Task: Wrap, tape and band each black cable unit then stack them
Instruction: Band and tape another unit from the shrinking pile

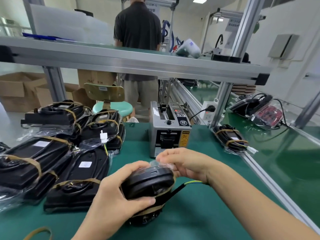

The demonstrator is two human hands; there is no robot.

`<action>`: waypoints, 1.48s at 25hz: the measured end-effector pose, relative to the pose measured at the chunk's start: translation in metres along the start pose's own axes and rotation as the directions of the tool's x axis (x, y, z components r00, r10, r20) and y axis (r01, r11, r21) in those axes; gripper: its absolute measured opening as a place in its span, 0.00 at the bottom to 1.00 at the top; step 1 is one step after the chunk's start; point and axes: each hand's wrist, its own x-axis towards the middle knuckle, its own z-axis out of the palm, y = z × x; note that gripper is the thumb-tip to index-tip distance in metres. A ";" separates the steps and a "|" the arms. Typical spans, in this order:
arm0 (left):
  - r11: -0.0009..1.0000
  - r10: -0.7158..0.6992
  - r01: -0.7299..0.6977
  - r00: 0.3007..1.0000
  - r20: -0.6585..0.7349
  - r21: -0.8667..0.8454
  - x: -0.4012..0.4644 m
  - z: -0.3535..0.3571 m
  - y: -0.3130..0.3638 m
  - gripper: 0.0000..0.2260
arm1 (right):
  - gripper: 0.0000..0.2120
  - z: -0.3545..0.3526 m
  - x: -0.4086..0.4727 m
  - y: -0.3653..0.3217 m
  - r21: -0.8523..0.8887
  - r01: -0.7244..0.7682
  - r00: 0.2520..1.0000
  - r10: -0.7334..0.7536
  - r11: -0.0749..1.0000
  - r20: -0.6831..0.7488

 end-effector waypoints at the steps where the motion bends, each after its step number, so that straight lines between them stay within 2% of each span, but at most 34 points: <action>1: 0.999 0.016 -0.014 0.998 -0.068 0.040 -0.002 0.001 0.000 0.30 | 0.07 -0.005 0.009 0.002 0.065 -0.035 0.988 0.044 0.997 -0.145; 2: 0.994 0.047 -0.033 0.989 -0.139 0.105 -0.004 0.002 0.000 0.30 | 0.07 -0.012 0.019 0.004 0.107 -0.028 0.936 0.063 0.994 -0.347; 3: 0.983 0.082 -0.047 0.977 -0.197 0.176 -0.006 0.003 -0.001 0.31 | 0.08 -0.018 0.029 0.007 0.121 0.005 0.836 0.063 0.993 -0.545; 4: 0.967 0.109 -0.049 0.966 -0.235 0.249 -0.008 0.006 -0.004 0.32 | 0.08 -0.022 0.038 0.009 0.133 0.041 0.726 0.062 0.990 -0.685; 5: 0.949 0.128 -0.044 0.958 -0.258 0.311 -0.010 0.008 -0.005 0.34 | 0.09 -0.022 0.046 0.009 0.158 0.075 0.649 0.072 0.985 -0.757; 7: 0.920 0.152 -0.026 0.943 -0.295 0.391 -0.012 0.013 -0.006 0.34 | 0.08 -0.019 0.060 0.010 0.217 0.116 0.586 0.110 0.969 -0.803; 15: 0.894 0.196 -0.047 0.935 -0.294 0.446 -0.011 0.012 -0.003 0.27 | 0.10 -0.015 0.086 -0.001 0.347 0.127 0.469 0.252 0.929 -0.847; 19: 0.898 0.208 -0.054 0.926 -0.314 0.438 -0.012 0.013 0.000 0.25 | 0.12 -0.014 0.091 -0.002 0.373 0.122 0.554 0.249 0.920 -0.795; 22: 0.893 0.163 -0.004 0.935 -0.314 0.450 -0.015 0.012 -0.002 0.34 | 0.10 -0.006 0.085 -0.010 0.411 0.106 0.534 0.297 0.905 -0.792; 24: 0.877 0.157 0.014 0.936 -0.314 0.481 -0.015 0.012 -0.001 0.40 | 0.07 -0.001 0.060 -0.021 0.287 0.093 0.611 0.173 0.954 -0.773; 26: 0.842 0.186 -0.003 0.940 -0.284 0.540 -0.013 0.014 -0.002 0.43 | 0.06 0.008 0.019 -0.029 0.098 0.209 0.737 -0.091 0.973 -0.669; 28: 0.820 0.210 -0.010 0.935 -0.285 0.572 -0.011 0.018 -0.002 0.41 | 0.05 0.031 -0.030 -0.032 0.012 0.341 0.843 -0.300 0.940 -0.447; 30: 0.825 0.218 -0.003 0.924 -0.313 0.566 -0.011 0.024 -0.003 0.39 | 0.06 0.051 -0.058 -0.028 -0.022 0.337 0.910 -0.331 0.941 -0.250; 32: 0.824 0.227 -0.001 0.916 -0.329 0.566 -0.013 0.028 -0.003 0.37 | 0.09 0.060 -0.064 -0.018 -0.038 0.306 0.928 -0.307 0.951 -0.211; 37: 0.828 0.226 0.015 0.906 -0.358 0.560 -0.018 0.032 -0.002 0.35 | 0.12 0.062 -0.060 -0.009 -0.003 0.287 0.930 -0.279 0.958 -0.237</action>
